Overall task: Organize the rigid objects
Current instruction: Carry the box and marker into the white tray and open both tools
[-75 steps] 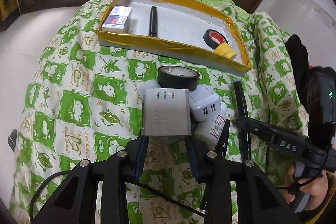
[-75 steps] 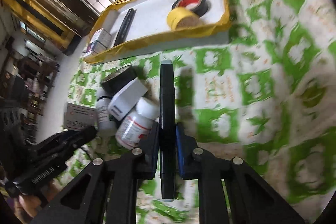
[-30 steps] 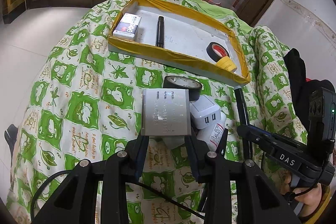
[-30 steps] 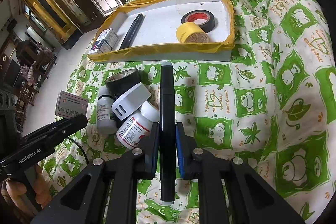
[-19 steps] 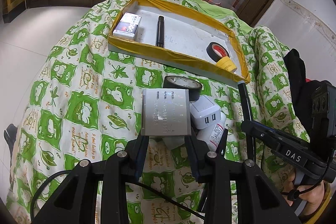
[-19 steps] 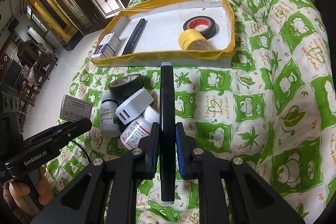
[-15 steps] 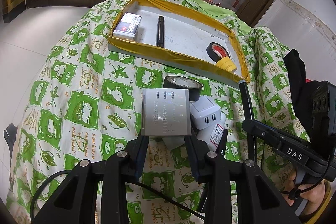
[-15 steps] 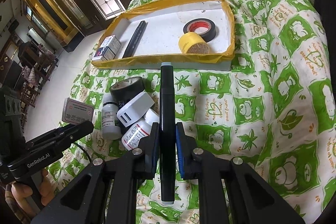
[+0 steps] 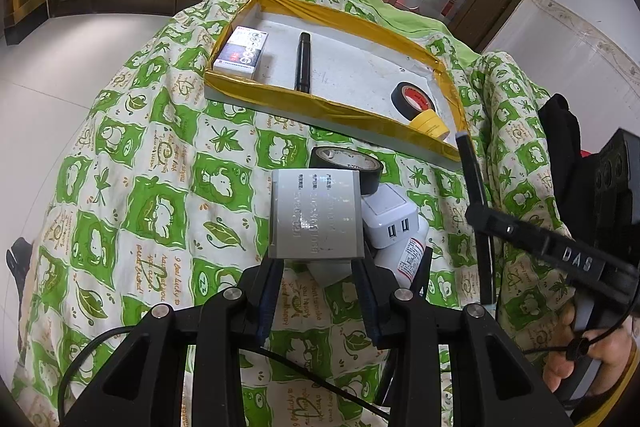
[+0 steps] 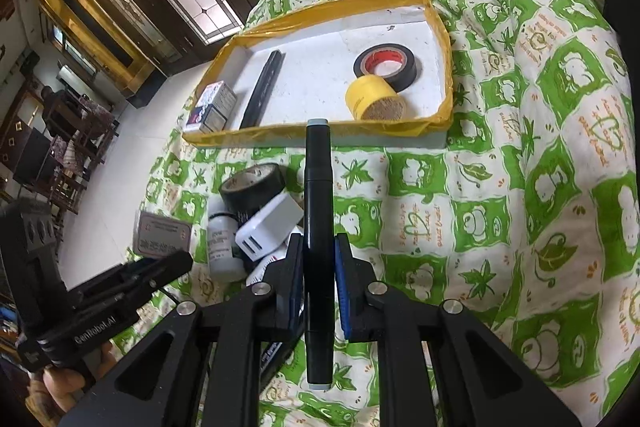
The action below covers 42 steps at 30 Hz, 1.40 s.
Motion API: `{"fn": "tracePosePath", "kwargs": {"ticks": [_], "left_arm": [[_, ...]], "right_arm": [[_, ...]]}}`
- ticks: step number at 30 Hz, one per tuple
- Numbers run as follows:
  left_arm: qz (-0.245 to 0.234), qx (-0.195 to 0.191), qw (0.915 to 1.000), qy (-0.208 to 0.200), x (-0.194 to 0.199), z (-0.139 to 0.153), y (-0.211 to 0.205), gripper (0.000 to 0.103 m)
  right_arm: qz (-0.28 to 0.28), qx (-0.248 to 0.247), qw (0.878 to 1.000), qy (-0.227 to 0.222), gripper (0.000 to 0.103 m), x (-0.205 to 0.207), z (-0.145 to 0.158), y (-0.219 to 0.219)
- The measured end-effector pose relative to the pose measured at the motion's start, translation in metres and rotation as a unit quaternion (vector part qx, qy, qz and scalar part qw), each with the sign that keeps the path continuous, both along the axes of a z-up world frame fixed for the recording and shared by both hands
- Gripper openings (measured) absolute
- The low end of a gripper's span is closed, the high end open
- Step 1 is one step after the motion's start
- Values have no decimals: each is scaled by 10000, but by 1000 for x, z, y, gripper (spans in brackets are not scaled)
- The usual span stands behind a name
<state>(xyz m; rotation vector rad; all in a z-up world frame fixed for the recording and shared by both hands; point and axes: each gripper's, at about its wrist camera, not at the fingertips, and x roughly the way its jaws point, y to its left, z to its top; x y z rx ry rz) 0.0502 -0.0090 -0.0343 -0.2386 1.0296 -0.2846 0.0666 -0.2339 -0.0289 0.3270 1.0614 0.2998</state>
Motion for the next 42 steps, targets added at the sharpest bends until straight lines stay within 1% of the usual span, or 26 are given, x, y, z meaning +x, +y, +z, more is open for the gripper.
{"fn": "tracePosePath", "kwargs": {"ticks": [5, 13, 17, 28, 33, 42], "left_arm": [[37, -22, 10000, -3, 1, -1, 1, 36], [48, -22, 10000, -41, 5, 3, 4, 36], [26, 42, 9999, -117, 10, 8, 3, 36], [-33, 90, 9995, -285, 37, 27, 3, 36], [1, 90, 9994, -348, 50, 35, 8, 36], [-82, 322, 9986, -401, 79, 41, 5, 36]], "right_arm": [[-58, 104, 9999, -49, 14, 9, 8, -3], [-42, 44, 9998, -174, 14, 22, 19, -3], [-51, 22, 9997, -218, 14, 30, 24, -3], [-105, 17, 9994, -337, 14, 53, 32, -6], [-182, 127, 9991, -372, 14, 63, 32, -9], [-322, 296, 9982, -407, 14, 80, 33, -17]]}}
